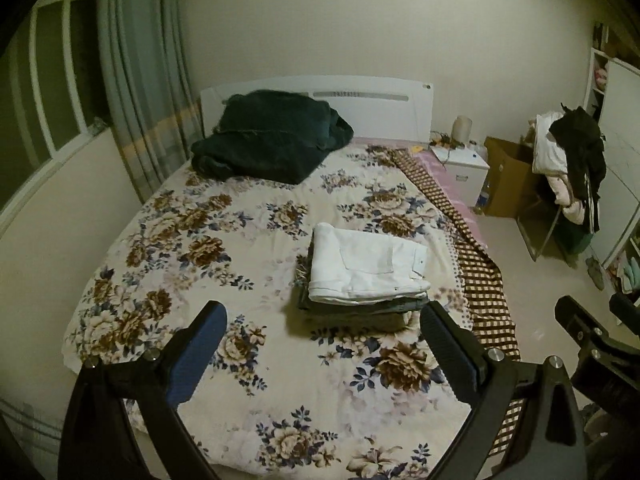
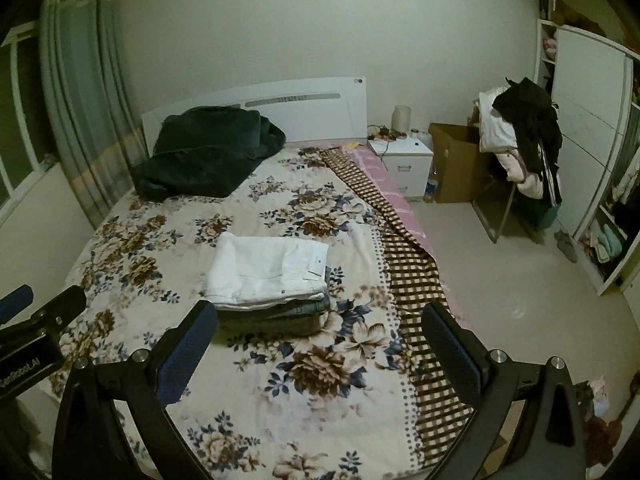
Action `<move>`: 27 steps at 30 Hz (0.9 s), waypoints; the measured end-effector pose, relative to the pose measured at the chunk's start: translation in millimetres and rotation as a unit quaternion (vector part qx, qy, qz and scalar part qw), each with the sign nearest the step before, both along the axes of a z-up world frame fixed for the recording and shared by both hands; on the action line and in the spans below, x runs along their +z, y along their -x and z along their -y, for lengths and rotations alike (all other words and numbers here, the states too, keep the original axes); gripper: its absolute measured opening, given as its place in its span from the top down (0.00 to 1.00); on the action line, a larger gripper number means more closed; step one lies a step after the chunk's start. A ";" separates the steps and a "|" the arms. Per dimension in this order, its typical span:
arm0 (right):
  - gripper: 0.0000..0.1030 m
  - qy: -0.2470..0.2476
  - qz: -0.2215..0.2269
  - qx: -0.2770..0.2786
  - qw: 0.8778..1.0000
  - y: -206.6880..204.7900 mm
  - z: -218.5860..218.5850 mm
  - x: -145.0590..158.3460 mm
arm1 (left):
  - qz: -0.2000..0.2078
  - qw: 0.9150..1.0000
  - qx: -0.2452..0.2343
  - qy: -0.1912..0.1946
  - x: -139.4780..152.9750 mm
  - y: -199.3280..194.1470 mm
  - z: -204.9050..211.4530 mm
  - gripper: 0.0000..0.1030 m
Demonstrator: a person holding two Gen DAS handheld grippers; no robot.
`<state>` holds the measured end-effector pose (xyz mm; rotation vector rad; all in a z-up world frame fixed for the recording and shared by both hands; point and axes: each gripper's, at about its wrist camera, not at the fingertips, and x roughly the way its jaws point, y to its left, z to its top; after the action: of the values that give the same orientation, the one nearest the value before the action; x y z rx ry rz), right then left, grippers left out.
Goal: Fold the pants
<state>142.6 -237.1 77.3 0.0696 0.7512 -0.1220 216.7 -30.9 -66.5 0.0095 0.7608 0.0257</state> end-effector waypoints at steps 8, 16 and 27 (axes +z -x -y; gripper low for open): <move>0.00 0.012 0.025 0.007 1.000 57.7 -2.5 46.4 | 0.027 1.000 0.008 -0.003 24.9 41.5 -3.5 0.00; 0.00 0.021 0.028 0.010 0.999 65.4 -24.2 64.9 | 0.026 1.000 0.006 -0.001 33.6 53.1 -18.3 0.00; 0.00 0.021 -0.001 0.019 1.000 44.5 -44.9 48.2 | -0.006 1.000 -0.001 -0.010 22.0 49.5 -28.5 0.00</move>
<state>98.1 -192.2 125.5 0.0151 0.7506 -0.1013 167.2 -2.4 -44.4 0.0306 0.7716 0.0311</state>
